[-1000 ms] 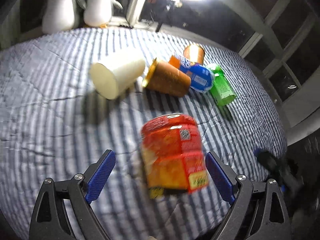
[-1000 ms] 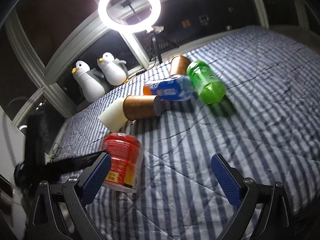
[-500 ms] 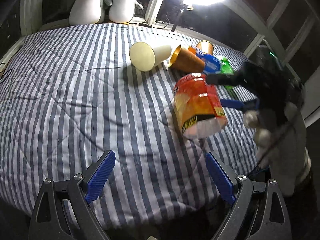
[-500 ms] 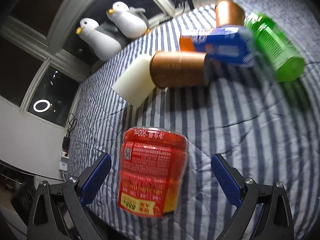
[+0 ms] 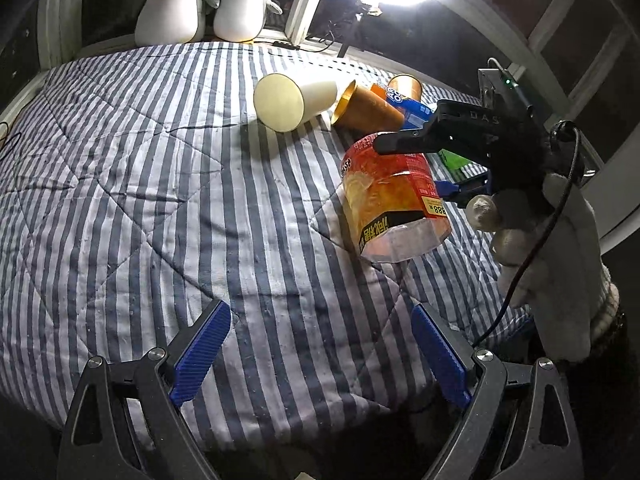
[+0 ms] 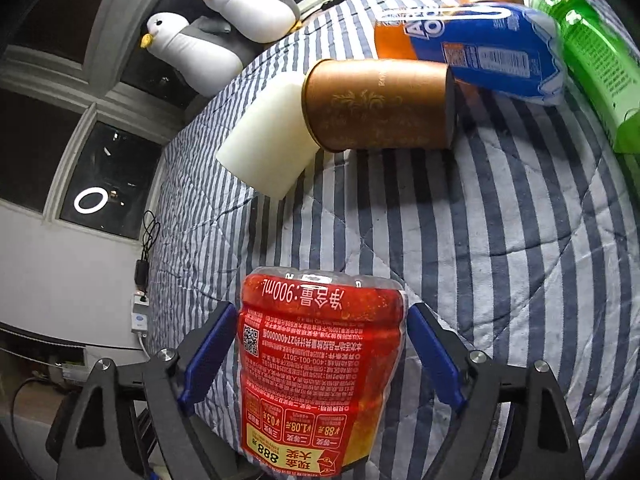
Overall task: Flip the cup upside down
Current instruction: 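Grasp the red jar with the right tool while the left tool releases it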
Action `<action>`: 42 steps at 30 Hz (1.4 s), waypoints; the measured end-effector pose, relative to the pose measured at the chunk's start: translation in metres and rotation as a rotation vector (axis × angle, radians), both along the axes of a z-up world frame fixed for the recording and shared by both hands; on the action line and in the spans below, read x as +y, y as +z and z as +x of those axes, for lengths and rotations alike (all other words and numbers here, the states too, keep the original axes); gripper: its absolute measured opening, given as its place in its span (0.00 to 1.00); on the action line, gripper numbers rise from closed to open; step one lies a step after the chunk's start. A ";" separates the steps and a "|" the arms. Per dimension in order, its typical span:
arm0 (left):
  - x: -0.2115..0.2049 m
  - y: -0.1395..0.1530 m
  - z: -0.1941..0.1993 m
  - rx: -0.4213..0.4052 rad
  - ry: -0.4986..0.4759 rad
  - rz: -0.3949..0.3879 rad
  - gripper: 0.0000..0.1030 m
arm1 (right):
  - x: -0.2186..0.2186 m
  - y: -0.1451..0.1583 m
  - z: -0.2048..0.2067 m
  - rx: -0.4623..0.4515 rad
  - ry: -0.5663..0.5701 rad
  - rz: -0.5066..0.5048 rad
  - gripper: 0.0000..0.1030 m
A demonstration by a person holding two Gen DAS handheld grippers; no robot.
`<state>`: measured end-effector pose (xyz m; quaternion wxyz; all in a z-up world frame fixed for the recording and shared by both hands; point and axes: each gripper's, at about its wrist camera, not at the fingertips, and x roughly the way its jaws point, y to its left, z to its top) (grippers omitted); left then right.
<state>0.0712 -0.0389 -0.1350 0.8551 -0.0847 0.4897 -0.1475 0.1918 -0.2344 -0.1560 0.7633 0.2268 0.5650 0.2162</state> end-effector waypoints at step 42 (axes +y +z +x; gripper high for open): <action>-0.009 0.023 -0.014 -0.137 0.000 0.063 0.91 | 0.038 0.038 -0.076 -0.712 -0.006 -0.505 0.81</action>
